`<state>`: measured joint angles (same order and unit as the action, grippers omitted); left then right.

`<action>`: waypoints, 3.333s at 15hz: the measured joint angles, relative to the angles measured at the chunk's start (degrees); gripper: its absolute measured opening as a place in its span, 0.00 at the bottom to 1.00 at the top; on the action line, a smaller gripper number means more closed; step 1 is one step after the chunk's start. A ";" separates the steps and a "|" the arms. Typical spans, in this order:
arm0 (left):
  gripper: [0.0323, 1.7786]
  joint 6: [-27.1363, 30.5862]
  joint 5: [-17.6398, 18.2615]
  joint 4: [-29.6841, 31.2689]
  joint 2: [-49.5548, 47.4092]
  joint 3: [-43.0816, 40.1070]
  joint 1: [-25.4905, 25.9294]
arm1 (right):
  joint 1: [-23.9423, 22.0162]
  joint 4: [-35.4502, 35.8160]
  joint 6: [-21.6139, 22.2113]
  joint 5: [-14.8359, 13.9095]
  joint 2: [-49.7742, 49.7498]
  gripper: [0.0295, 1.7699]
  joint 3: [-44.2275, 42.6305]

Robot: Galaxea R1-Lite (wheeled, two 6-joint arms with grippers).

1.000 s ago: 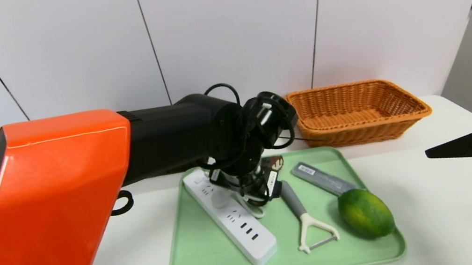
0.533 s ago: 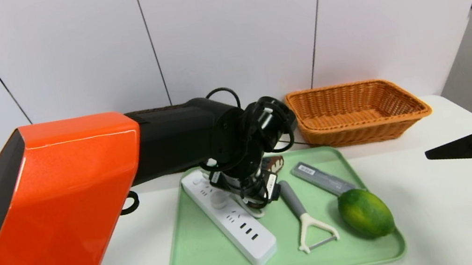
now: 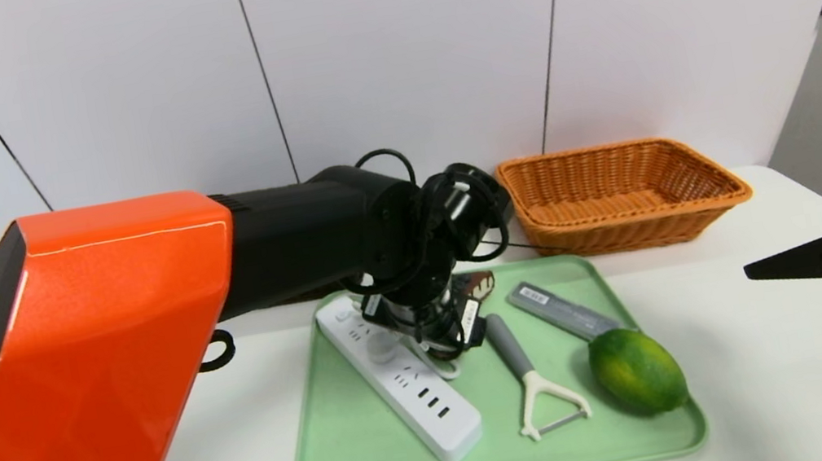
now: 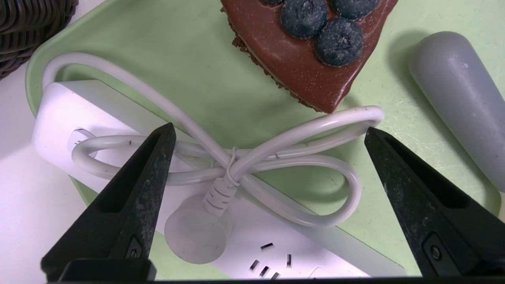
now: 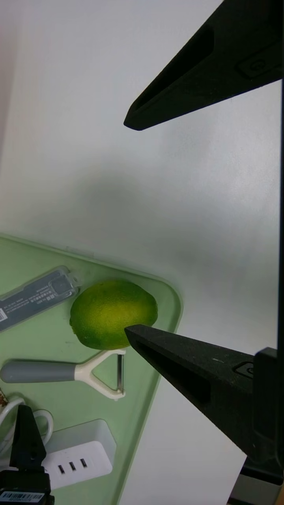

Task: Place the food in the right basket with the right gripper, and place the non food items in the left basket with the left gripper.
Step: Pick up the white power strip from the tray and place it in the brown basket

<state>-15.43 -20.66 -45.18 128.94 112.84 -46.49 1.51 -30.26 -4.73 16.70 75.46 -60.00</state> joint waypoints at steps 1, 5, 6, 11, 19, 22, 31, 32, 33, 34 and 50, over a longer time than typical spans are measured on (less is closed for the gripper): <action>0.95 -0.20 -0.02 -0.05 0.00 0.00 0.00 | -0.02 0.00 0.02 0.05 -0.10 0.96 0.06; 0.95 -0.39 -0.09 0.04 0.48 0.01 0.00 | -0.04 0.02 0.05 0.07 -0.27 0.96 0.27; 0.95 -0.50 -0.17 0.09 0.74 0.06 0.00 | -0.04 0.02 0.05 0.07 -0.29 0.96 0.41; 0.95 -0.79 -0.20 0.17 1.74 -0.07 0.00 | -0.04 0.02 0.02 0.07 -0.29 0.96 0.61; 0.95 -0.85 -0.06 0.32 2.15 -0.18 0.00 | -0.04 0.16 0.00 0.07 -0.22 0.96 0.63; 0.85 -0.85 -0.09 0.20 2.15 -0.18 0.02 | -0.04 0.18 0.02 0.05 -0.22 0.96 0.68; 0.24 -0.82 0.02 -1.10 1.93 -0.49 0.00 | -0.04 0.20 0.02 0.07 -0.29 0.96 0.68; 0.20 -0.83 0.05 -1.29 1.79 -0.51 0.00 | -0.04 0.20 0.05 0.07 -0.29 0.96 0.68; 0.20 -0.83 0.02 -1.37 1.63 -0.51 0.00 | -0.04 0.18 0.02 0.07 -0.29 0.96 0.68; 0.20 -0.79 0.02 -1.49 1.46 -0.54 0.00 | -0.04 0.20 0.00 0.05 -0.30 0.96 0.68; 0.13 -2.06 0.13 -7.30 -10.39 -0.79 -0.11 | -0.04 0.20 0.05 0.07 -1.21 0.96 1.44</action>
<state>-17.49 -20.53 -52.48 118.55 112.04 -46.60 1.48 -30.06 -4.68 16.77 74.25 -58.56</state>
